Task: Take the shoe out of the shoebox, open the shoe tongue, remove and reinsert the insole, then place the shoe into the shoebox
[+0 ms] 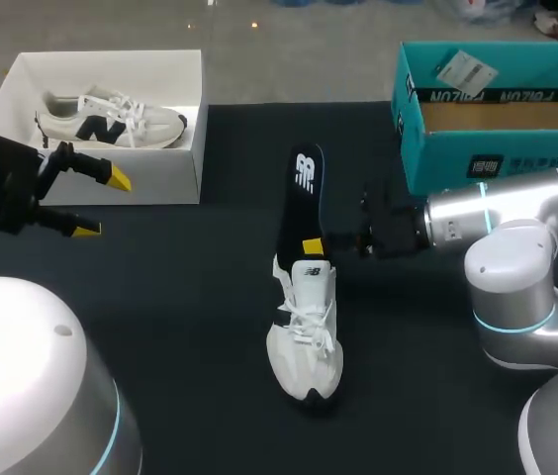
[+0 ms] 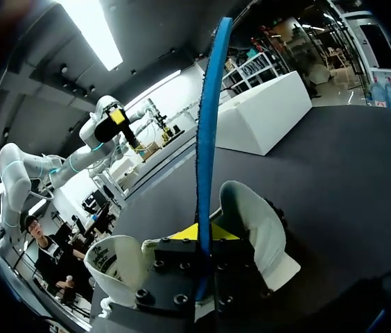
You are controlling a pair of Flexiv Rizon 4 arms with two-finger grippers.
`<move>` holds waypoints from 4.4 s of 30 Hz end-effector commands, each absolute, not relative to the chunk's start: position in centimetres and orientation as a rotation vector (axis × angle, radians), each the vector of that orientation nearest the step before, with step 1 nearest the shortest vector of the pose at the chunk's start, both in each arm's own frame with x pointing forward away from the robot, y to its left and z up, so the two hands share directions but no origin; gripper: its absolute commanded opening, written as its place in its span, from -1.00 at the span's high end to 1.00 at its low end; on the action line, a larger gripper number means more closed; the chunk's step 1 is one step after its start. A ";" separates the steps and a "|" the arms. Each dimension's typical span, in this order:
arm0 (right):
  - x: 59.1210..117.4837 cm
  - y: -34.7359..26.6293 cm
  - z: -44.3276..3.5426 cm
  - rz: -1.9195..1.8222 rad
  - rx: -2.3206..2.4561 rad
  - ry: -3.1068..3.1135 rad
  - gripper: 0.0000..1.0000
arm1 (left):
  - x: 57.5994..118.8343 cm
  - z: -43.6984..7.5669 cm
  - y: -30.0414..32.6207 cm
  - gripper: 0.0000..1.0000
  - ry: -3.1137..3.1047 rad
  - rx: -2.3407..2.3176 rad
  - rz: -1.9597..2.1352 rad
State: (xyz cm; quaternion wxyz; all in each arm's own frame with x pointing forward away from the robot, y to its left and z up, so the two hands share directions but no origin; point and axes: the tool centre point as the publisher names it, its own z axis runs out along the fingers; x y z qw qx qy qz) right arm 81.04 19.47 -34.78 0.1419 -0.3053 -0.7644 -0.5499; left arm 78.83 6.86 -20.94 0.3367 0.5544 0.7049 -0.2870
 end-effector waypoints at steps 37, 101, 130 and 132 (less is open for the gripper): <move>80.2 19.0 -35.7 -1.521 -0.916 -2.267 1.00 | 78.8 -20.9 6.8 -1.00 1.842 1.447 -0.745; 82.8 20.3 -33.2 -1.506 -0.900 -2.367 1.00 | 78.8 -20.9 6.8 -1.00 1.842 1.447 -0.745; 82.2 20.3 -33.5 -1.457 -0.872 -2.407 0.05 | 78.8 -20.9 6.8 -1.00 1.842 1.447 -0.745; 82.6 20.2 -33.2 -1.465 -0.872 -2.414 0.30 | 78.8 -20.9 6.8 -1.00 1.842 1.447 -0.745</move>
